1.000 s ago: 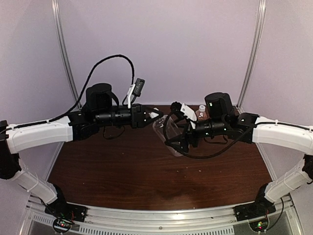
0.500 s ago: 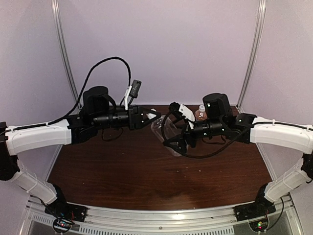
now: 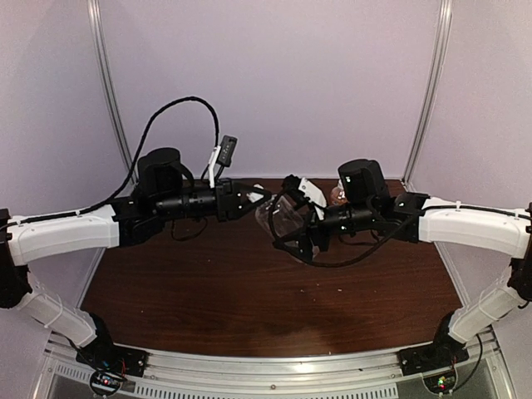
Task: Unscrew the bottle caps
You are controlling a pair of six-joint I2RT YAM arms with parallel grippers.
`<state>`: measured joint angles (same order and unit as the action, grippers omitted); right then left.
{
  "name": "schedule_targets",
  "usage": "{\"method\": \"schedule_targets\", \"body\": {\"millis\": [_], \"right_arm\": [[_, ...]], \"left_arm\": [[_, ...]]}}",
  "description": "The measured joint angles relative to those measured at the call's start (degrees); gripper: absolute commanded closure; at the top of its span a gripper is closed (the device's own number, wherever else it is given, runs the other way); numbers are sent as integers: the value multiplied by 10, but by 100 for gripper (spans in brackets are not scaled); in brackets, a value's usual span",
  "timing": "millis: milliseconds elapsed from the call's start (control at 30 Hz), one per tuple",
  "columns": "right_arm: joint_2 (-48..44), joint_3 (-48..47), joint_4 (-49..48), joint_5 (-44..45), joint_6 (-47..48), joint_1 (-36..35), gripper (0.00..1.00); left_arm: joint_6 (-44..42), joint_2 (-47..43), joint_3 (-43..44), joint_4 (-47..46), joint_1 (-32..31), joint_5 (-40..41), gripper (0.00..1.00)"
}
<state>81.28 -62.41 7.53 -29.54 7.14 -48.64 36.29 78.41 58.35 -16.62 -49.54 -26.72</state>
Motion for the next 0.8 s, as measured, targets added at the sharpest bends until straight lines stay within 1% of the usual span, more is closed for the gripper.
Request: {"method": "schedule_targets", "body": {"millis": [267, 400, 500, 567, 667, 733, 800], "right_arm": [[0, 0, -6, -2, -2, -3, 21], [0, 1, -10, -5, 0, -3, 30], [-1, 6, -23, -10, 1, -3, 36], [-2, 10, -32, -15, 2, -3, 40], [-3, 14, -35, -25, 5, -4, 45], [-3, 17, -37, -32, 4, -5, 47], [-3, 19, -37, -41, 5, -5, 47]], "left_arm": [[-8, -2, -1, 0, 0, 9, 96], [-8, -3, -1, 0, 0, 15, 93], [-9, -9, -1, 4, 0, 19, 88], [-10, -14, -4, 6, -1, 21, 83], [-14, -21, -11, 8, -5, 26, 69], [-19, -24, -15, 9, -7, 30, 58], [-24, -27, -20, 8, -8, 29, 43]]}}
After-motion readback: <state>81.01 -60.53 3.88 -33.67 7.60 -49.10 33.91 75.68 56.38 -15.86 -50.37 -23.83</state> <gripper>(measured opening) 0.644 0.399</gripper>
